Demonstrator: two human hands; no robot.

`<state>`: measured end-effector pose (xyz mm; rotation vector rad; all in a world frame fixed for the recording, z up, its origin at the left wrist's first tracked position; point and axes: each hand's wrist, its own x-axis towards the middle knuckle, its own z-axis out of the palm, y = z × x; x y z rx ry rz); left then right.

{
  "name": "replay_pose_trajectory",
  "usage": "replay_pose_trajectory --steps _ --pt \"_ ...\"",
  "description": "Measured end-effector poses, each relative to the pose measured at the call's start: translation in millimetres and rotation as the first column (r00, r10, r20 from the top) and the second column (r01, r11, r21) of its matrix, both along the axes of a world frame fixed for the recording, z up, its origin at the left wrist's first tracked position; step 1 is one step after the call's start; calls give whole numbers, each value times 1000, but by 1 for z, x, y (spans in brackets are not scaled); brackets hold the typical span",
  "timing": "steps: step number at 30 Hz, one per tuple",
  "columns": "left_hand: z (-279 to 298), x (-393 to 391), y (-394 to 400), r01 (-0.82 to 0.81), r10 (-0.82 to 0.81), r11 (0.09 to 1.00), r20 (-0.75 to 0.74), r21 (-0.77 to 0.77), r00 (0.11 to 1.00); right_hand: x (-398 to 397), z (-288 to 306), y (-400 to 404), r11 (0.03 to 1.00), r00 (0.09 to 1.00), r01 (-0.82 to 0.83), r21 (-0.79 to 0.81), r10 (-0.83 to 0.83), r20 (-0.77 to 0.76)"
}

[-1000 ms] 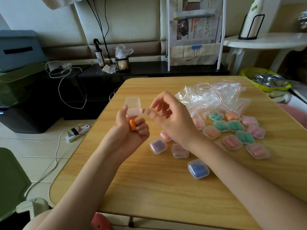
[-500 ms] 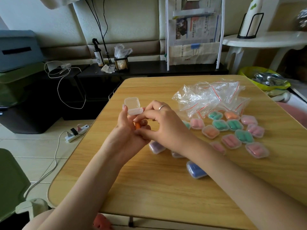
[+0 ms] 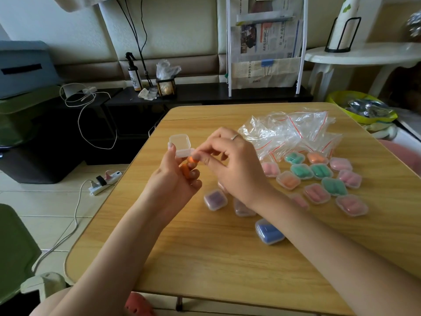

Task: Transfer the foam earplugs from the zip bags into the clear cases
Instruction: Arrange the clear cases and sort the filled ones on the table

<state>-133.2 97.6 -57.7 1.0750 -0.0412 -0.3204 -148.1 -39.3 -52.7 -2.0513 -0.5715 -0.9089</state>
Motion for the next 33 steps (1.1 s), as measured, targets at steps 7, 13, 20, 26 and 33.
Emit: replay_pose_trajectory --steps 7,13,20,26,33 --pt "-1 -8 -1 34 -43 995 94 90 995 -4 8 -3 986 982 47 157 -75 171" --pt "3 -15 -6 122 -132 990 149 75 980 1 0 -3 998 990 21 56 -28 136" --pt "8 -19 -4 140 -144 989 136 37 980 1 -5 0 998 998 -53 18 52 46" --pt "11 -18 0 146 -142 989 114 -28 983 -3 0 -1 955 967 -151 254 196 -161" --pt "9 -10 7 -3 4 996 16 -85 1000 -3 -2 -2 994 994 -68 85 75 -84"
